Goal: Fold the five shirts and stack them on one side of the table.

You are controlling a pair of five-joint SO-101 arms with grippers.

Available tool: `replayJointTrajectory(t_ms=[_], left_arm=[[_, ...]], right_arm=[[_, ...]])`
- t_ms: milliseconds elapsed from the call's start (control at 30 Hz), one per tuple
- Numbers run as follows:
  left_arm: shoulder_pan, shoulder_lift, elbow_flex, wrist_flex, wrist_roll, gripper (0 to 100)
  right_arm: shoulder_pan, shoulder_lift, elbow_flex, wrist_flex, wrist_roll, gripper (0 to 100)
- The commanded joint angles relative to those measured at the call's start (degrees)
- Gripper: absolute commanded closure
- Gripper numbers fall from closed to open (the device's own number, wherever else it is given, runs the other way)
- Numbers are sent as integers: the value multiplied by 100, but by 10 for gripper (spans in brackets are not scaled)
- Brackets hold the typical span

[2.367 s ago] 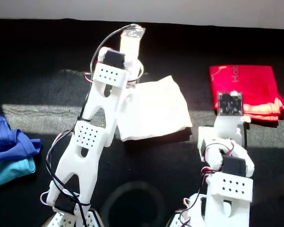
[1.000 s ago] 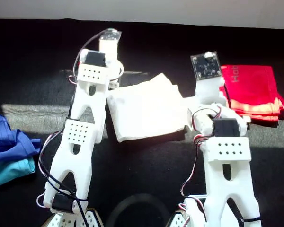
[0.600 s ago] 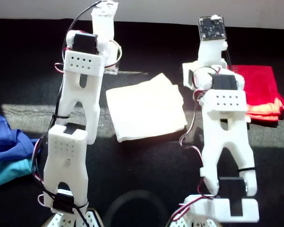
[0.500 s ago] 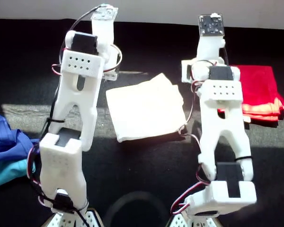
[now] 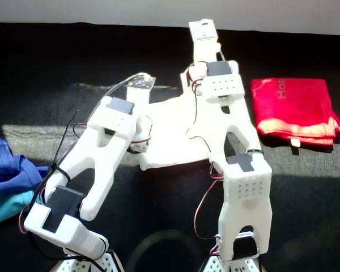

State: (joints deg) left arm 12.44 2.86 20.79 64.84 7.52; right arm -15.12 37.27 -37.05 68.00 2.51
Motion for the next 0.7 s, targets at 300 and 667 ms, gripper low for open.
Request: replayJointTrajectory(t_ms=[300, 667], left_arm=[[259, -224, 1059, -1046, 26, 991], [224, -295, 1103, -1178, 26, 991]], right_arm=[[497, 1130, -963, 356, -18, 991], [716, 796, -1499, 901, -18, 991]])
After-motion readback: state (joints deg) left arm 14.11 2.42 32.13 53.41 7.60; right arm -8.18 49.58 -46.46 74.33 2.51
